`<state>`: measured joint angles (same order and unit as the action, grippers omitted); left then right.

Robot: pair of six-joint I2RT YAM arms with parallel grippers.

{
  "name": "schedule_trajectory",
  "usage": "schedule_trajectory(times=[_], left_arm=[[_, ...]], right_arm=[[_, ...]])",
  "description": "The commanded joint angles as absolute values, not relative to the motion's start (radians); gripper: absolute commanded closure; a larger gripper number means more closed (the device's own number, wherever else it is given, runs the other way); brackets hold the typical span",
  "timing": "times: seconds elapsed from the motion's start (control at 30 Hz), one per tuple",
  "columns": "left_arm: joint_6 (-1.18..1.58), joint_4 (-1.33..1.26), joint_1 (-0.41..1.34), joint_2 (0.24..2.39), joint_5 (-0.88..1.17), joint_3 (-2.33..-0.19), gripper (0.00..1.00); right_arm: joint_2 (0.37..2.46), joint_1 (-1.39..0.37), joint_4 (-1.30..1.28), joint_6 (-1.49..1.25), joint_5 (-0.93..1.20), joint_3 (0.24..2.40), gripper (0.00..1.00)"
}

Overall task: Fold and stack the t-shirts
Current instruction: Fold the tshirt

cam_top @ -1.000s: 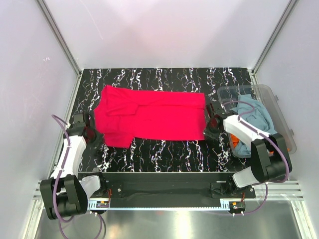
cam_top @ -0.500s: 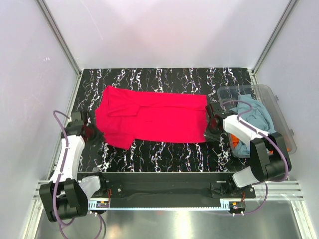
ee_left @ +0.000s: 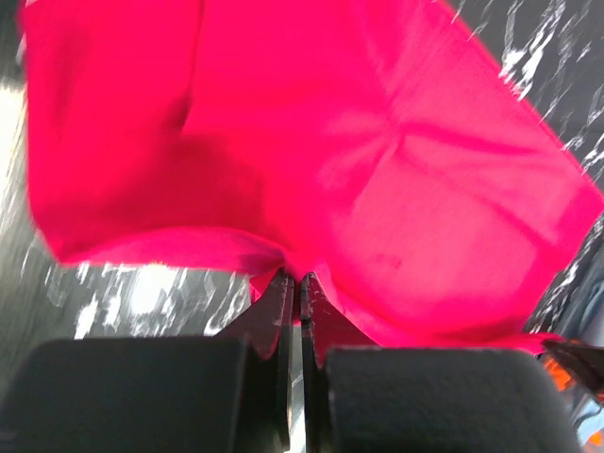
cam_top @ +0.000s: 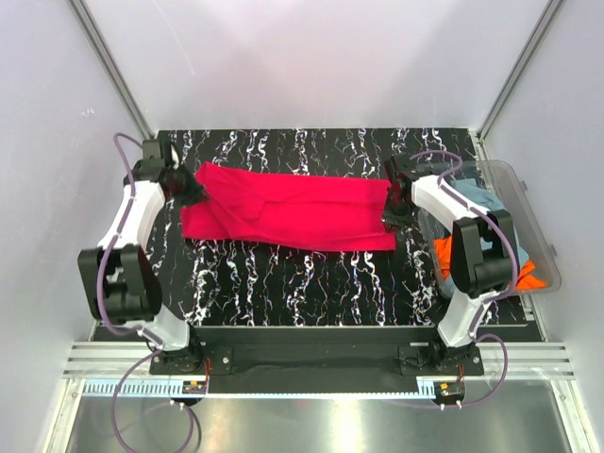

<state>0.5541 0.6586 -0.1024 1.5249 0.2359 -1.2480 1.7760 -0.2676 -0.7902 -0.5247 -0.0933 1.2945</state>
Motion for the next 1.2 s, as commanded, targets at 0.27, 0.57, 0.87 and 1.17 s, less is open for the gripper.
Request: schedule_trajectory(times=[0.27,0.57,0.87,1.17], left_arm=[[0.578,0.595,-0.095,1.821,0.285,-1.601,1.0],[0.584,0.595,-0.097,1.948,0.285,-1.721,1.0],[0.589,0.595,-0.117,2.006,0.291,-1.756,1.0],[0.594,0.592,-0.121,2.109,0.33,-1.847,1.0]], right_arm=[[1.986,-0.195,-0.877,-0.433,-0.08,1.578,1.0],[2.105,-0.172,-0.927,-0.416,-0.08,1.743,1.0],[2.192,-0.17,-0.95,-0.402,-0.018,1.832,0.99],[2.255,-0.16,-0.989,-0.399,-0.008,1.934,0.93]])
